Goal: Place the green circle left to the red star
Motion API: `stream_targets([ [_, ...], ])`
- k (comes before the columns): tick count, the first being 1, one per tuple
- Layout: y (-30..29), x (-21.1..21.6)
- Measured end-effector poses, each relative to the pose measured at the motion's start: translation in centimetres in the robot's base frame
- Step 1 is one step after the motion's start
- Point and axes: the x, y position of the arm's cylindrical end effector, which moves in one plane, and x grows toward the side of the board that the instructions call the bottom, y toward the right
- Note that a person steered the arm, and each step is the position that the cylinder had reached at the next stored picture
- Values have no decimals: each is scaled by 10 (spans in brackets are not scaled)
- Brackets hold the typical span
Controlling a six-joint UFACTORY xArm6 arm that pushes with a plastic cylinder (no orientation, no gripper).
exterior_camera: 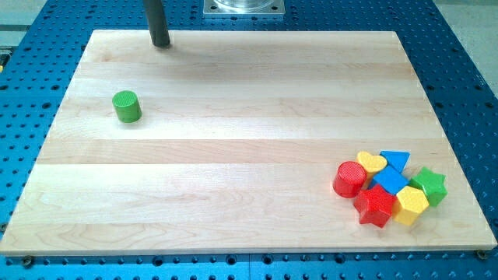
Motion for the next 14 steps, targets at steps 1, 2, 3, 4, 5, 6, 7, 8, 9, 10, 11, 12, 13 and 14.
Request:
stream_targets([
  [1, 0, 6],
  [2, -1, 12],
  [3, -2, 60],
  [4, -59, 139],
  [5, -40, 179],
  [6, 75, 193],
  [7, 117, 239],
  [8, 136, 250],
  [9, 136, 250],
  [10, 111, 252],
  [11, 100, 268],
  [12, 124, 268],
  [13, 195, 274],
  [14, 186, 284],
])
